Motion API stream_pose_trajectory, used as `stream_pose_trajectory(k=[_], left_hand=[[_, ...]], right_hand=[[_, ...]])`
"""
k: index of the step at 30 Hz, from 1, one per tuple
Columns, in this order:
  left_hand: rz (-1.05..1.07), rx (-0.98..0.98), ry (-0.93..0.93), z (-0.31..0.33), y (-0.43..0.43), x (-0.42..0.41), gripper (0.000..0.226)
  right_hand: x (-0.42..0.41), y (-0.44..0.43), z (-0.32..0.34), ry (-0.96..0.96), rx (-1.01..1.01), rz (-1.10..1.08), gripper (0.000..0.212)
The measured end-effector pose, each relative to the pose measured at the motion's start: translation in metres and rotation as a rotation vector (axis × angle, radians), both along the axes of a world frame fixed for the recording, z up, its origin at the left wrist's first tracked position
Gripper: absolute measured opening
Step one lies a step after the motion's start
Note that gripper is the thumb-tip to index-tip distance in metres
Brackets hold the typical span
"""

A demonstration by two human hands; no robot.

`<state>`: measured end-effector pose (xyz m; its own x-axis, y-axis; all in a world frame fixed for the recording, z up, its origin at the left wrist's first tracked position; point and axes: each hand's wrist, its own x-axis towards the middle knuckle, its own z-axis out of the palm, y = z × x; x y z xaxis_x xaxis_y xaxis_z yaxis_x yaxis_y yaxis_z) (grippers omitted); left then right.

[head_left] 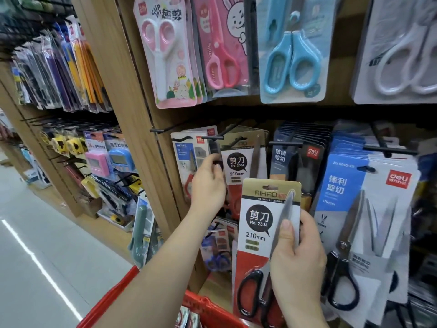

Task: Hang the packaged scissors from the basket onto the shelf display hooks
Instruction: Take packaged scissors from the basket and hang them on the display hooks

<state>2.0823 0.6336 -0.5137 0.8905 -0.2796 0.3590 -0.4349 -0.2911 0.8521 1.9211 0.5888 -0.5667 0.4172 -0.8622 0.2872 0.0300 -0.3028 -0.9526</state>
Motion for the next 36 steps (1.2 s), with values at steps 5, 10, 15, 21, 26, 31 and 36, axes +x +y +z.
stream_pose_trajectory(k=[5,10,15,21,26,31,36], left_hand=[[-0.239,-0.170,0.272,-0.009,0.040,-0.066,0.014],[-0.213,-0.268,0.205,-0.020,0.051,-0.083,0.019],[-0.158,-0.354,0.141,-0.001,0.047,-0.064,0.028],[-0.128,-0.361,0.109,0.002,0.037,-0.052,0.028],[-0.104,-0.412,0.103,0.000,0.042,-0.051,0.034],[-0.090,-0.423,0.133,0.002,0.043,-0.051,0.030],[-0.099,-0.465,0.157,0.009,0.047,-0.051,0.026]], right_hand=[[0.006,0.001,-0.003,-0.066,0.055,0.061,0.018],[0.010,0.011,0.002,-0.131,0.150,0.202,0.023],[0.008,0.017,0.007,-0.107,0.154,0.289,0.032],[0.012,0.017,0.007,-0.090,0.159,0.375,0.054],[0.012,0.015,0.004,-0.047,0.104,0.476,0.048],[0.014,0.013,0.004,-0.024,0.116,0.535,0.032],[0.012,0.013,0.006,-0.033,0.095,0.549,0.033]])
